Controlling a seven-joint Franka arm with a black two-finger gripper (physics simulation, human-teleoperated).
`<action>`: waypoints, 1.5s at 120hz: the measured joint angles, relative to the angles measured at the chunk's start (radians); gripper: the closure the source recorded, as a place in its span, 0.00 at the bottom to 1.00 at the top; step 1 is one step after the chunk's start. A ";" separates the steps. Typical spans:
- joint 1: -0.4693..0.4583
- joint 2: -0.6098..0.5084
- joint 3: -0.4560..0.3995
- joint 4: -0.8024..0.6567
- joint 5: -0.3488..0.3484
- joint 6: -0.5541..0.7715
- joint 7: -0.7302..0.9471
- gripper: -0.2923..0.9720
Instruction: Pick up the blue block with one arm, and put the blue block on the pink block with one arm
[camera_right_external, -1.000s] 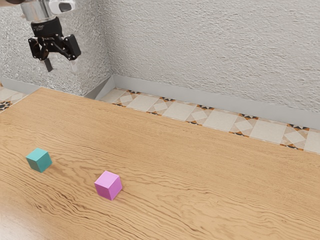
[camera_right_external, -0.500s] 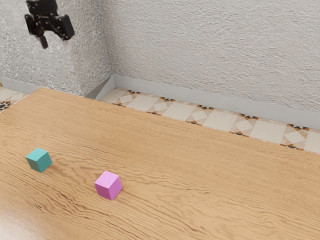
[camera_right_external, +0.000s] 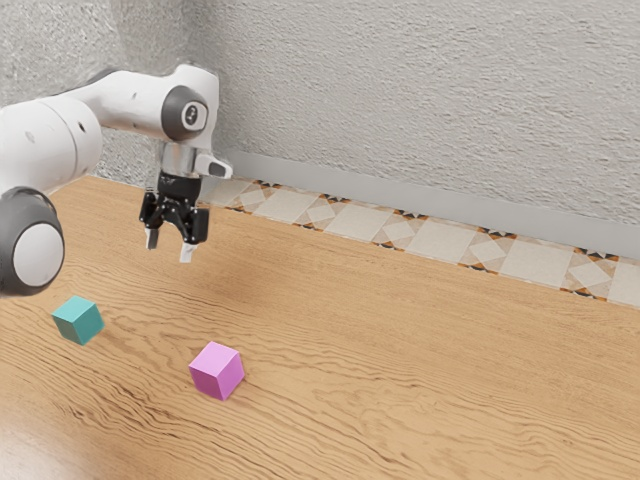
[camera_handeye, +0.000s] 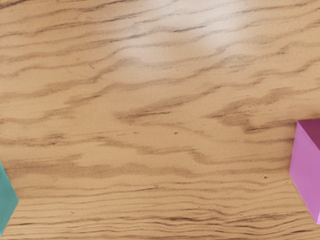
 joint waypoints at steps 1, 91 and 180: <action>0.002 0.005 0.000 0.000 0.004 0.001 0.001 0.23; 0.138 -0.199 0.116 -0.522 0.113 0.549 0.131 0.23; 0.161 -0.193 0.166 -0.634 0.053 0.690 0.195 0.23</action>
